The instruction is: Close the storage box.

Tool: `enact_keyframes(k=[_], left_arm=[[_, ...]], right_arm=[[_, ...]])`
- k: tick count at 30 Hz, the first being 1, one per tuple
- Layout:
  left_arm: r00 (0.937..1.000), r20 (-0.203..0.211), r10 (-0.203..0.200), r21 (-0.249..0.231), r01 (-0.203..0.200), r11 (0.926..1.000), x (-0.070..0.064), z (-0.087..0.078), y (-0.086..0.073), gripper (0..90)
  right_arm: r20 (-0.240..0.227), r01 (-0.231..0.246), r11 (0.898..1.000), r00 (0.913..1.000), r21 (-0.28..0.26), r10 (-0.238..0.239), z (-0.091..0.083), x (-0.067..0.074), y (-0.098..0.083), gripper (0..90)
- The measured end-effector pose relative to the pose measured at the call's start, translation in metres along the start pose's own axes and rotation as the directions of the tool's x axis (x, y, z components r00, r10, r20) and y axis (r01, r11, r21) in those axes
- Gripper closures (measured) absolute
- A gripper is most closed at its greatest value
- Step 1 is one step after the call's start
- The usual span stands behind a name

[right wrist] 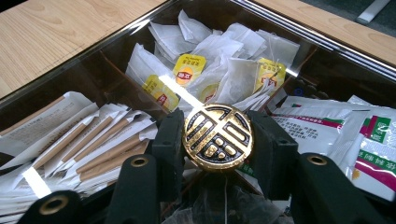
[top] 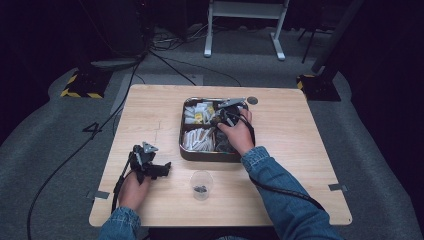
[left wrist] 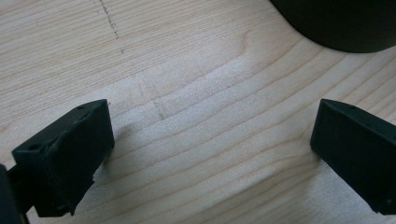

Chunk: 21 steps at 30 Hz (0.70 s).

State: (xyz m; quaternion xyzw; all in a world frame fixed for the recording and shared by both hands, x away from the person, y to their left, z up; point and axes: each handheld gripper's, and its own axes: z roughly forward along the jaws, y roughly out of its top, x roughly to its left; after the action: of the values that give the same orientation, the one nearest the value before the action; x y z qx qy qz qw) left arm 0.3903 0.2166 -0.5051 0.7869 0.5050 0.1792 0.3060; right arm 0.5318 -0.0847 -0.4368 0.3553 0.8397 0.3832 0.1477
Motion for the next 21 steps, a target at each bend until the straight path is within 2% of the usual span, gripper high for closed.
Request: enact_keyframes(k=[16,21], left_arm=[[1.0000,0.000,0.000,0.000,0.000,1.0000,0.0000,0.0000,0.0000,0.0],[1.0000,0.000,0.007,0.000,-0.007,1.0000,0.0007,0.0006,0.0009,0.0]], right_arm=[[-0.005,-0.016,1.000,0.9999,-0.011,0.016,0.0010,-0.0009,-0.0017,57.9],[-0.018,-0.034,0.999,0.9993,-0.041,0.033,-0.0018,-0.0015,-0.0018,49.7]])
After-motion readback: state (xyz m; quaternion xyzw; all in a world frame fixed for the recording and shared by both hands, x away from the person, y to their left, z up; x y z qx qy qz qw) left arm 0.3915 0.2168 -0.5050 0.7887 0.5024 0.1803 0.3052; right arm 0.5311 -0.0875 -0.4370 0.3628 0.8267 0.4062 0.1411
